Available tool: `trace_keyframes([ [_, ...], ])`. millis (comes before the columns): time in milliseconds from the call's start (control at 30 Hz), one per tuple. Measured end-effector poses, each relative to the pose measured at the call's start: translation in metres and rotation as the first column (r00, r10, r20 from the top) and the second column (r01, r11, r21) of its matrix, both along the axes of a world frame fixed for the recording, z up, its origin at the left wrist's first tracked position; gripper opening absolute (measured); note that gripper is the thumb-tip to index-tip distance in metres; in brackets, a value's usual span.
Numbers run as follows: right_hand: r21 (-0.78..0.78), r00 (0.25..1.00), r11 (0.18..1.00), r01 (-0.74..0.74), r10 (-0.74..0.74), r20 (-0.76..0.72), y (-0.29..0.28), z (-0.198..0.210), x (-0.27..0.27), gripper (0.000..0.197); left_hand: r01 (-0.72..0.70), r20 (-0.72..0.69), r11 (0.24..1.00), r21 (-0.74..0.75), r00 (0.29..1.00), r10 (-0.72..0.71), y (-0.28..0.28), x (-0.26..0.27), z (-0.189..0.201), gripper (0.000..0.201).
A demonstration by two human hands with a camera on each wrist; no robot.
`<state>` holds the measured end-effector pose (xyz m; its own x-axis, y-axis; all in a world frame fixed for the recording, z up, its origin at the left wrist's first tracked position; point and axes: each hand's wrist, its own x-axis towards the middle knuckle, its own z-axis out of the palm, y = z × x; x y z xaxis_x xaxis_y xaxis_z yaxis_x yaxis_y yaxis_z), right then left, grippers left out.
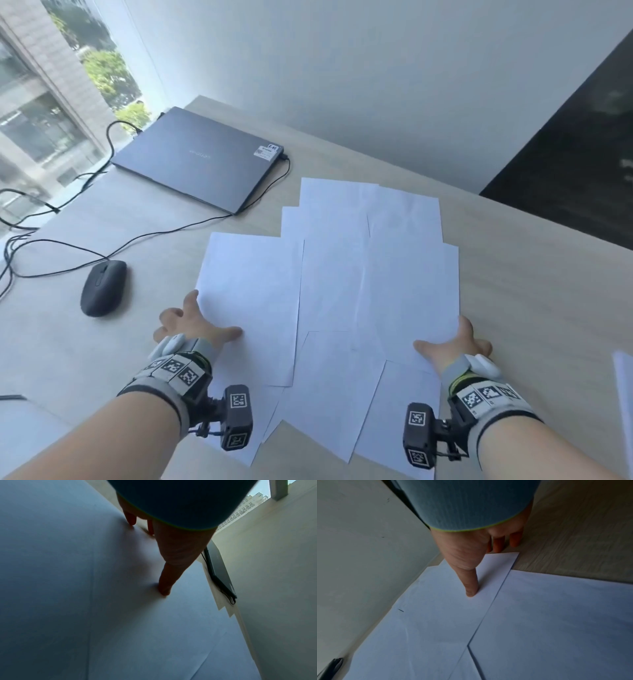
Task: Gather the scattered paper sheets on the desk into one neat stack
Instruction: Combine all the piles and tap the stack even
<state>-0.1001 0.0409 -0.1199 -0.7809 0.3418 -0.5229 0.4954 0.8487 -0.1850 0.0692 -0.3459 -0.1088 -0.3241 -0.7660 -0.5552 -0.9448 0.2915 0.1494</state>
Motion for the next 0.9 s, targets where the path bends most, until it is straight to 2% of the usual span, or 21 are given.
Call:
trace_keyframes([
  [133, -0.027, 0.999, 0.999, 0.037, -0.037, 0.001, 0.000, 0.007, -0.003, 0.106, -0.010, -0.026, 1.000, 0.012, 1.000, 0.010, -0.010, -0.004, -0.006, 0.118],
  [300, -0.102, 0.986, 0.980, 0.168, -0.167, 0.023, 0.012, 0.001, -0.007, 0.114, -0.082, -0.036, 0.997, -0.008, 0.996, 0.081, -0.014, -0.010, -0.010, 0.118],
  [400, -0.175, 0.976, 0.961, 0.214, -0.218, -0.001, 0.020, -0.006, -0.007, 0.092, -0.121, -0.039, 0.993, 0.009, 0.992, 0.121, -0.024, -0.012, -0.011, 0.114],
  [500, -0.223, 0.973, 0.947, 0.230, -0.231, 0.024, 0.026, -0.005, -0.010, 0.044, -0.125, -0.084, 0.989, 0.073, 0.988, 0.131, -0.030, -0.007, -0.014, 0.095],
  [567, -0.252, 0.980, 0.948, 0.196, -0.187, 0.062, 0.028, -0.004, -0.011, 0.023, -0.143, -0.093, 0.987, 0.069, 0.984, 0.150, -0.027, -0.002, -0.013, 0.087],
  [700, -0.328, 0.982, 0.929, 0.174, -0.187, -0.008, 0.029, -0.005, -0.003, 0.009, -0.202, -0.090, 0.977, 0.073, 0.974, 0.208, -0.018, 0.000, -0.007, 0.079],
  [800, -0.433, 0.972, 0.888, 0.156, -0.216, -0.094, 0.039, -0.003, 0.004, 0.008, -0.171, -0.091, 0.978, 0.117, 0.979, 0.182, -0.011, 0.003, -0.003, 0.049],
  [900, -0.508, 0.963, 0.850, 0.137, -0.235, -0.133, 0.046, -0.006, 0.009, 0.011, -0.152, -0.173, 0.976, 0.153, 0.969, 0.178, -0.003, 0.013, -0.005, 0.021],
])
